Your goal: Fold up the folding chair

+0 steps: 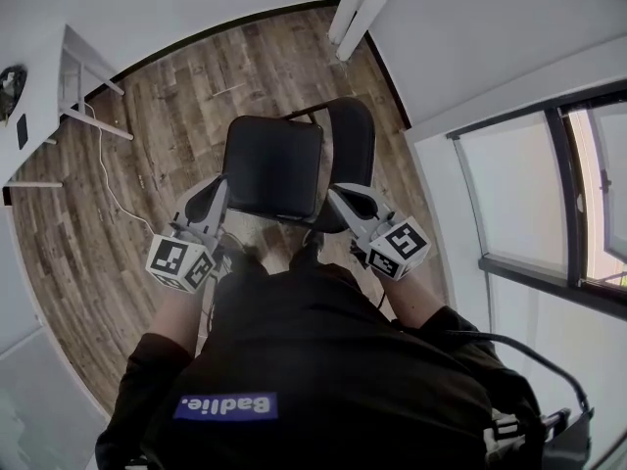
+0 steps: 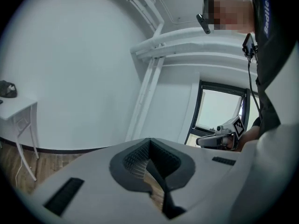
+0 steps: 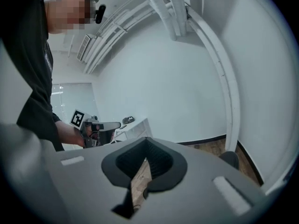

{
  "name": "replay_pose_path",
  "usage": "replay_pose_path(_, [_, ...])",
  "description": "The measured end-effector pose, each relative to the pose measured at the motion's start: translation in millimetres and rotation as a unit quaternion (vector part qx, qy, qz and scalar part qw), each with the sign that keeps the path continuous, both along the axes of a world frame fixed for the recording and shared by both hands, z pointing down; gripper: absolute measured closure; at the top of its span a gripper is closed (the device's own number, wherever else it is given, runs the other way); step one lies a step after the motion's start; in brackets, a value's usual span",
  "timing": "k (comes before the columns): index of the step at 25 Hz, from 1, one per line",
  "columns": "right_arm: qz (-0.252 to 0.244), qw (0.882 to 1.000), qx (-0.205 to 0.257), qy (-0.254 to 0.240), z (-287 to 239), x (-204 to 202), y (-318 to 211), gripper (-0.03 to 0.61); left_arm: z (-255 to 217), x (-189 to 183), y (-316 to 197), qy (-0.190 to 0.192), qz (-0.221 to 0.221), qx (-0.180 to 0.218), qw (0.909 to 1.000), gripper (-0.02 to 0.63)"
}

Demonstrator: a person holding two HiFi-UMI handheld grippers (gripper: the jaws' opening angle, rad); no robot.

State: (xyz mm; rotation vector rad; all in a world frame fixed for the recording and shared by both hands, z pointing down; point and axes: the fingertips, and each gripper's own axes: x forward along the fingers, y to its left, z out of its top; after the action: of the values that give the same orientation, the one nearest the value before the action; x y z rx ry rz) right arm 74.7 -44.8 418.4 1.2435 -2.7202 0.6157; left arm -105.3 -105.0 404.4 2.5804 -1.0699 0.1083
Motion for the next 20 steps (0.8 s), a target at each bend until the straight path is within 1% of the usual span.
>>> replay_pose_path(4, [0.056,0.998,-0.013,0.006,10,-9,-13,0.578,21,-26,-23,0.004,0.02,-0.02,0.9996,0.62])
replay_pose_path(7, [0.084,0.996,-0.025,0.016,20,-12,-23,0.577,43,-39,-38,0.004,0.039,-0.041,0.9984,0.62])
replay_pose_path(10, [0.106,0.993,-0.039,0.023,30,-9,-32,0.577,68,-44,-52,-0.002,0.056,-0.061,0.9965,0.62])
replay_pose_path(14, [0.118,0.99,-0.061,0.039,47,0,-38,0.563,106,-49,-58,-0.014,0.063,-0.096,0.9934,0.62])
replay_pose_path(20, [0.126,0.985,-0.106,0.054,78,32,-42,0.534,170,-54,-57,-0.04,0.053,-0.144,0.9874,0.62])
